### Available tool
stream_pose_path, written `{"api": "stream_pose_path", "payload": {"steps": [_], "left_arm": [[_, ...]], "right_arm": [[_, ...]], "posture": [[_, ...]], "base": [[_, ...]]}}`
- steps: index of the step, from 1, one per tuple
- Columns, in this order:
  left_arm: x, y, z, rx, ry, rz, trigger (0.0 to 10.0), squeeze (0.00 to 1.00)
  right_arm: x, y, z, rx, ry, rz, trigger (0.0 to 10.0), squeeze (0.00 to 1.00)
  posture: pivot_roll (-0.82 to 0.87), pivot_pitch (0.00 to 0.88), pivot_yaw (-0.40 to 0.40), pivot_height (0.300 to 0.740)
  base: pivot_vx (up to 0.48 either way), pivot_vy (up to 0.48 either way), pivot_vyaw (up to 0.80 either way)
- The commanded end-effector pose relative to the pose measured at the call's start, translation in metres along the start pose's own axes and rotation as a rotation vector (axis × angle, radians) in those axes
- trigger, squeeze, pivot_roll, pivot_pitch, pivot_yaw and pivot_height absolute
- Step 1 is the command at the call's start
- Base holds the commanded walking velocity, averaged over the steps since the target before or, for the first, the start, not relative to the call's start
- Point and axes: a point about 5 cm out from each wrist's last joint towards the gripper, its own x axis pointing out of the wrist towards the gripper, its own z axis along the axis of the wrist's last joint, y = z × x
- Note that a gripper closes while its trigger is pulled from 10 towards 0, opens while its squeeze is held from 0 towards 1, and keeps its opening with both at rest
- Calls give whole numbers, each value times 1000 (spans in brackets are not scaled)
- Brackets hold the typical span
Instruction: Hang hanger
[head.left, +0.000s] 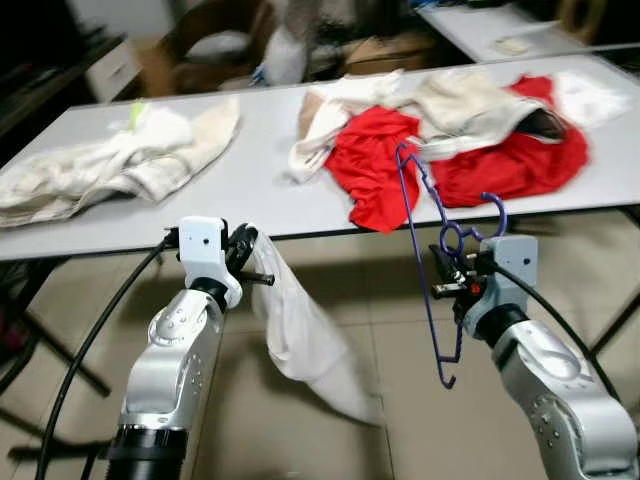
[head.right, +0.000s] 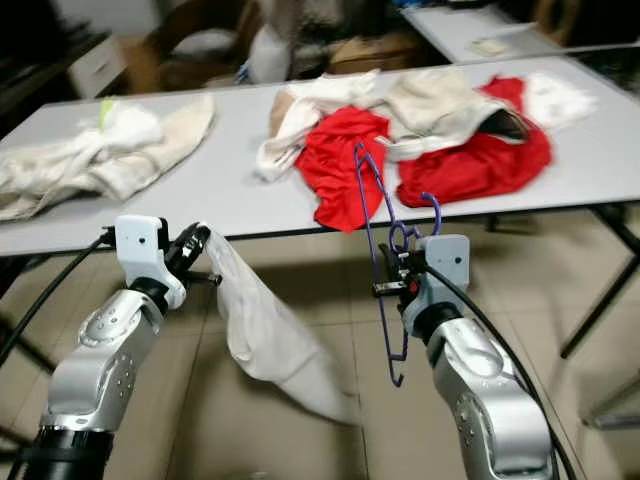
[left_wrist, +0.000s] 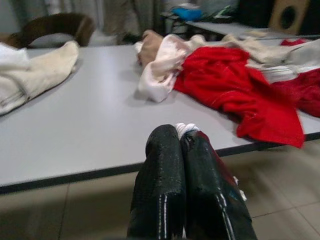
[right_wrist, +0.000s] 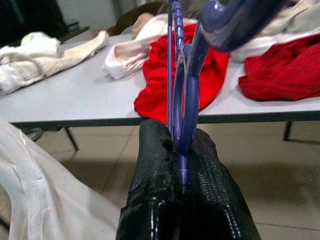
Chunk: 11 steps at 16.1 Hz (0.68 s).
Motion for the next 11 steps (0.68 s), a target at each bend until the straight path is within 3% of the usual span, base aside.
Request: {"api": "stream_pose_path", "payload": {"steps": [1, 3, 7, 11], "left_arm": [[0, 3, 9, 20, -35, 2, 10000, 0], [2, 3, 17, 6, -61, -4, 10000, 0], [9, 9, 35, 7, -96, 8, 10000, 0], [17, 16, 69, 30, -166, 9, 10000, 0]], "right_arm": [[1, 7, 6, 1, -17, 46, 10000, 0], [2, 8, 10, -71, -16, 69, 10000, 0], [7, 12, 18, -75, -34, 105, 10000, 0], [11, 12, 25, -111, -42, 146, 10000, 0]], "posture": [[-66, 0, 116, 740], [-68, 0, 119, 740], [-68, 0, 119, 740], [-62, 0, 111, 740]], "base": [[0, 0, 0], [0, 0, 0], [293, 0, 800], [343, 0, 800]]}}
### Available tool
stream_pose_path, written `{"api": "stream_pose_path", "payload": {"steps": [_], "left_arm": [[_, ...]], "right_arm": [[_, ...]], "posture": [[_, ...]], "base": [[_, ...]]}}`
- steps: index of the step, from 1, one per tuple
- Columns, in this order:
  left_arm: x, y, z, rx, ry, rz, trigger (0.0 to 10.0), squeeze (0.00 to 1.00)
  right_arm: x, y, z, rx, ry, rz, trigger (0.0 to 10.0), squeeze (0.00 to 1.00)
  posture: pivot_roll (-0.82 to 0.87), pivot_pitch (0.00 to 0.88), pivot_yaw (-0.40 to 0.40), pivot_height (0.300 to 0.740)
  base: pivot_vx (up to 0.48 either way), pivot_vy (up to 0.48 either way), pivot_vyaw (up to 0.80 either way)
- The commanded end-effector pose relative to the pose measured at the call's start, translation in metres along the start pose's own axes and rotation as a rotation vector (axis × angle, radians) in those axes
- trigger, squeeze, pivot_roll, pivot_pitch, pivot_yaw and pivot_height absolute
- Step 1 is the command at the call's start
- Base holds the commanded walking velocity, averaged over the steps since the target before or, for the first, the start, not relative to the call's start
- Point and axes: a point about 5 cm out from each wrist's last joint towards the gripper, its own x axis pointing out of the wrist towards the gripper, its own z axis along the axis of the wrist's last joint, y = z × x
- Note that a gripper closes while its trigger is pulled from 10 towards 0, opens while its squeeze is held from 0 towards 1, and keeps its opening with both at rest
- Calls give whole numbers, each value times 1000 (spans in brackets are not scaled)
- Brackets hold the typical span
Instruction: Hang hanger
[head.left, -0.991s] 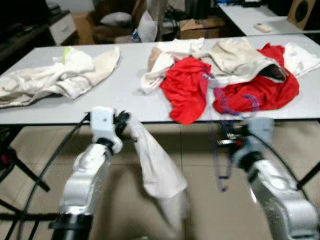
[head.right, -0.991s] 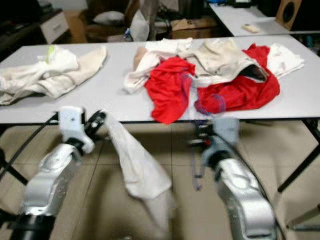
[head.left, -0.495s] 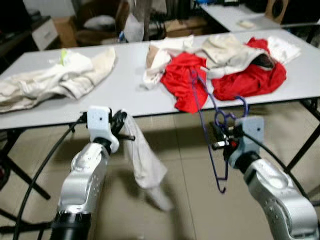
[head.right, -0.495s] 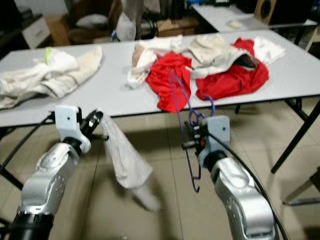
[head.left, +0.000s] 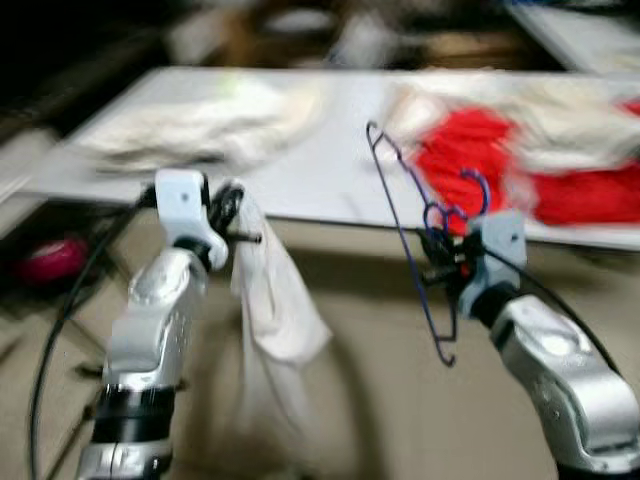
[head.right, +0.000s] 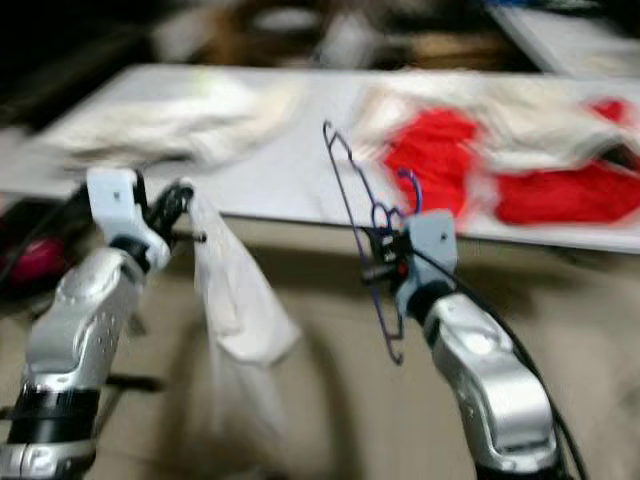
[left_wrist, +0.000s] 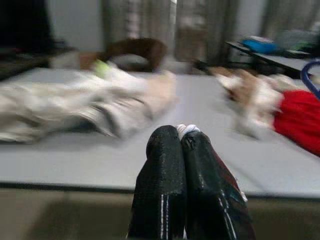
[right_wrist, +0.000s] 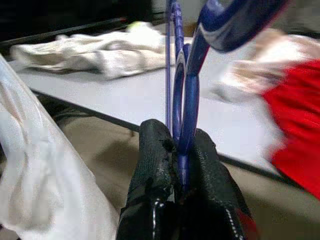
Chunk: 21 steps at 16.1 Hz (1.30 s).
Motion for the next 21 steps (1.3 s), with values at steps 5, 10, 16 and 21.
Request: {"api": "stream_pose_path", "payload": {"steps": [5, 10, 16, 21], "left_arm": [[21, 7, 55, 21, -128, -74, 10000, 0], [34, -1, 70, 24, -141, -163, 10000, 0], [48, -2, 104, 42, -213, -261, 10000, 0], [50, 4, 132, 50, -280, -280, 10000, 0]], "right_arm": [[-5, 2, 20, -120, -45, 190, 10000, 0], [-24, -2, 41, -226, -62, 386, 10000, 0], [-53, -6, 58, -353, 22, 694, 10000, 0], [-42, -5, 59, -434, 60, 762, 10000, 0]], "posture": [[-59, 0, 109, 740], [-73, 0, 121, 740], [-49, 0, 105, 740], [-48, 0, 104, 740]], "base": [[348, 0, 0], [348, 0, -466], [351, 0, -122], [346, 0, 0]]}}
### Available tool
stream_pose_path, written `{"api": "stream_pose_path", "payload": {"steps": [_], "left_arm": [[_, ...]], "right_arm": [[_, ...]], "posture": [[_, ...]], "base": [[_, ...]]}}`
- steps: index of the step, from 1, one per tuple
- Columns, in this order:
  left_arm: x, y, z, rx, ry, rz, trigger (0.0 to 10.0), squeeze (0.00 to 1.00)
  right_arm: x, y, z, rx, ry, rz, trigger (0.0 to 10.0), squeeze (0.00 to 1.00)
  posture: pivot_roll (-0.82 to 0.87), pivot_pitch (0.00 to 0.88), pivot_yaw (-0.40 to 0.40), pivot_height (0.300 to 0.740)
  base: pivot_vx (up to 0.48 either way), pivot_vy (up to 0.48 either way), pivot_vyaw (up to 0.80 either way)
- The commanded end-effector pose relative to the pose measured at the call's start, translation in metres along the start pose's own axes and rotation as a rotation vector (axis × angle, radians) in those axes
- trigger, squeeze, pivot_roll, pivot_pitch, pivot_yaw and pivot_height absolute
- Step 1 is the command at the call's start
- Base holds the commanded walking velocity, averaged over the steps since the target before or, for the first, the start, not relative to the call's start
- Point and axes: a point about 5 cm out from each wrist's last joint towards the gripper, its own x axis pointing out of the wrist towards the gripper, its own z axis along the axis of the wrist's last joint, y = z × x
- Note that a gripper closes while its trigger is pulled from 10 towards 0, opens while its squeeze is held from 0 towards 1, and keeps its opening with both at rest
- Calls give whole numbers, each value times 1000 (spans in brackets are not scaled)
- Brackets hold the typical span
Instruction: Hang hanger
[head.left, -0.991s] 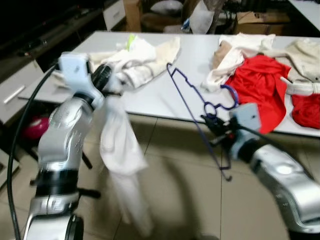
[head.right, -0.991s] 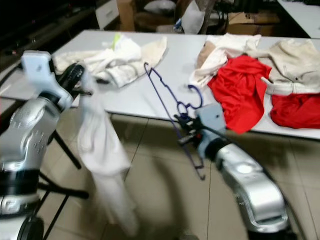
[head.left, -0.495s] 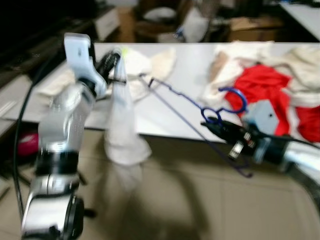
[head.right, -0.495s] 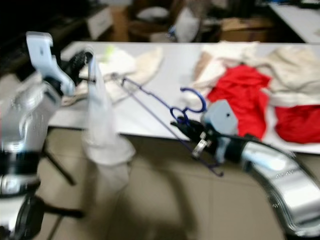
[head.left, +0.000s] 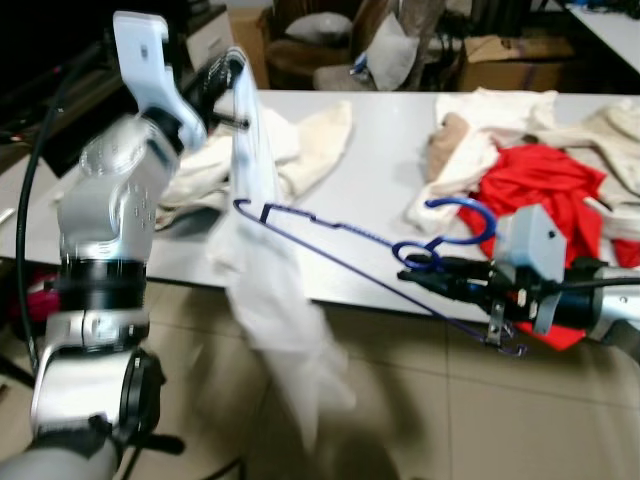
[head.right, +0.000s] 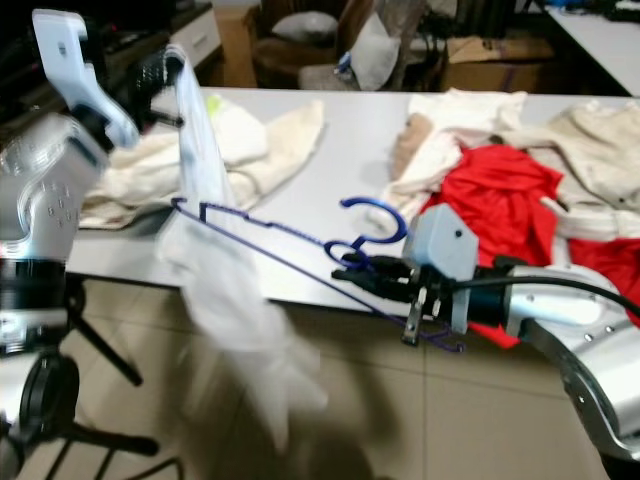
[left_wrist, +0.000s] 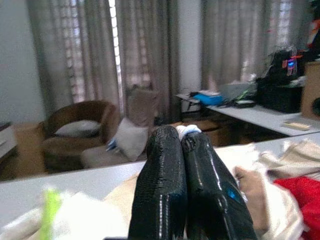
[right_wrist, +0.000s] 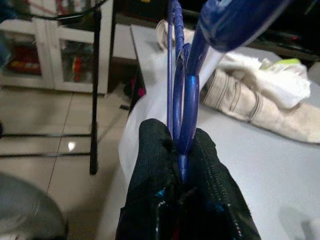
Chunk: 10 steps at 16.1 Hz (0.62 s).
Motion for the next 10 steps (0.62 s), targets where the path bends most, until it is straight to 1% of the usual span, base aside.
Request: {"api": "stream_pose_path", "payload": {"steps": [1, 3, 4, 5, 8, 10], "left_arm": [[2, 1, 23, 30, -69, -14, 10000, 0], [3, 3, 42, 34, -123, -24, 10000, 0], [4, 1, 46, 30, -135, -37, 10000, 0], [7, -4, 53, 13, -158, -69, 10000, 0], [14, -15, 60, -5, -186, -132, 10000, 0], [17, -18, 69, -12, -209, -146, 10000, 0]], "right_arm": [[2, -4, 4, -41, 3, 19, 10000, 0], [11, -15, 6, -71, 1, 34, 10000, 0], [14, -18, 6, -81, 0, 37, 10000, 0], [21, -24, 7, -95, -5, 51, 10000, 0], [40, -36, 5, -108, 8, 96, 10000, 0], [49, -42, 5, -127, 28, 126, 10000, 0]], "posture": [[-45, 0, 99, 740], [-37, 0, 82, 740], [-34, 0, 78, 740], [-32, 0, 69, 740], [-30, 0, 56, 740], [-25, 0, 44, 740]], "base": [[345, 0, 0], [345, 0, 0], [345, 0, 0], [345, 0, 0], [346, 0, 0], [343, 0, 0]]}}
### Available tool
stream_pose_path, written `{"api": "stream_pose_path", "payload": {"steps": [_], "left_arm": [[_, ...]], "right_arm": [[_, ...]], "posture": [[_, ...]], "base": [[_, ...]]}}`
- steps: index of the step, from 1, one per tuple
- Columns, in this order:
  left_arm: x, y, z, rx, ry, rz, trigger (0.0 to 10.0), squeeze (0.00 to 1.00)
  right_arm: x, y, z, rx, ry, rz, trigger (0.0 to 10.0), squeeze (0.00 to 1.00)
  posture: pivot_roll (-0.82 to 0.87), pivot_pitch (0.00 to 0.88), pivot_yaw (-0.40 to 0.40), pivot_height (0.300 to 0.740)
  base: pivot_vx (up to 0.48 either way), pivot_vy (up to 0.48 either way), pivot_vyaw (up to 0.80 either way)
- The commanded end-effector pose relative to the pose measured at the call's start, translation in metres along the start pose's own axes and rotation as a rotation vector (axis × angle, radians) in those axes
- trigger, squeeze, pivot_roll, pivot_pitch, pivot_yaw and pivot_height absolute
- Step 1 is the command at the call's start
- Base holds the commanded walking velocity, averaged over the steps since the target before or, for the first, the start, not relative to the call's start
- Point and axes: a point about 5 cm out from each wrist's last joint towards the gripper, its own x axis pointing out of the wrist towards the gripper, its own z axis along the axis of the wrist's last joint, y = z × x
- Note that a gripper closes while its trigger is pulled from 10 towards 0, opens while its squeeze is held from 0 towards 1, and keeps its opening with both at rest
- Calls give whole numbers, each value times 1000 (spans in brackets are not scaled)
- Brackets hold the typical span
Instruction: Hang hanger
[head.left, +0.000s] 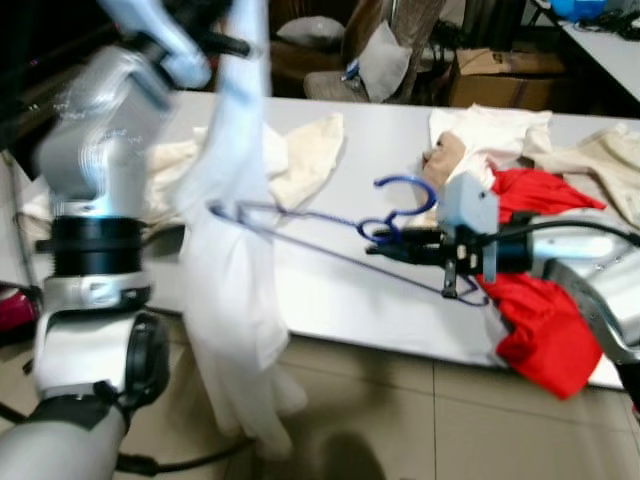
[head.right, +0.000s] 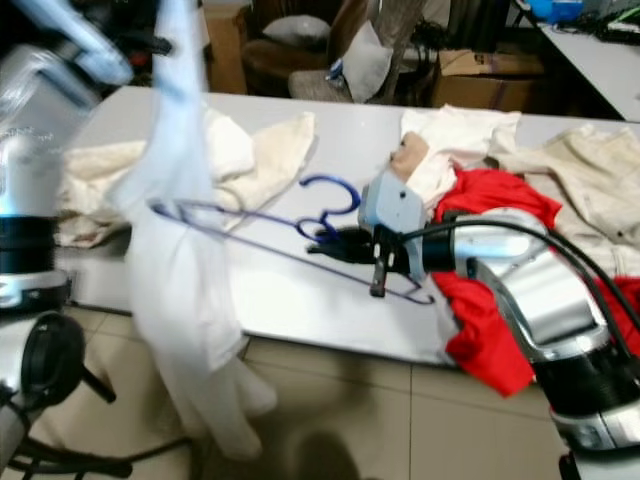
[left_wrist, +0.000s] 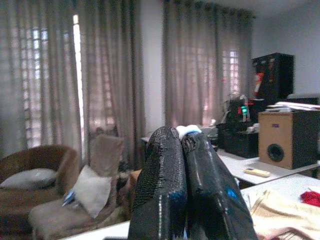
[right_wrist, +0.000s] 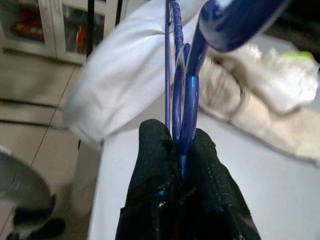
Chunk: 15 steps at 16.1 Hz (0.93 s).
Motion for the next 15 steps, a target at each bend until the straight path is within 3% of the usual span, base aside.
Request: {"api": "stream_pose_path", "payload": {"steps": [1, 2, 5, 7, 9, 11, 12, 13, 15], "left_arm": [[1, 4, 21, 15, -52, 6, 10000, 0], [3, 2, 32, -25, -95, -5, 10000, 0], [1, -12, 41, -35, -111, -90, 10000, 0], [-4, -29, 51, -68, -171, -194, 10000, 0], [-6, -40, 54, -72, -183, -258, 10000, 0], [-8, -46, 60, -101, -225, -304, 10000, 0], [-9, -47, 62, -111, -239, -313, 10000, 0], [-10, -49, 65, -122, -255, -326, 10000, 0], [-12, -52, 69, -132, -276, -336, 10000, 0]], "right_arm": [[7, -3, 10, -61, -7, 51, 10000, 0], [11, -8, 11, -79, -6, 73, 10000, 0], [17, -18, 10, -106, 22, 74, 10000, 0], [24, -48, 13, -175, 66, -6, 10000, 0], [25, -77, 28, -204, 57, -168, 10000, 0], [19, -115, 58, -251, 38, -423, 10000, 0], [16, -123, 67, -267, 29, -486, 10000, 0], [10, -135, 84, -289, 0, -600, 10000, 0], [-18, -159, 133, -344, -118, -959, 10000, 0]], "posture": [[-20, 0, 33, 740], [-17, 0, 29, 740], [-19, 0, 30, 740], [-19, 0, 30, 740], [-9, 0, 22, 740], [-5, 0, 21, 740], [-5, 0, 21, 740], [-3, 0, 21, 740], [2, 0, 15, 740]], "base": [[330, 0, 0], [0, 0, 0], [0, 0, 0], [0, 0, 0], [0, 0, 0], [0, 0, 0], [0, 0, 0], [0, 0, 0], [0, 0, 0]]}}
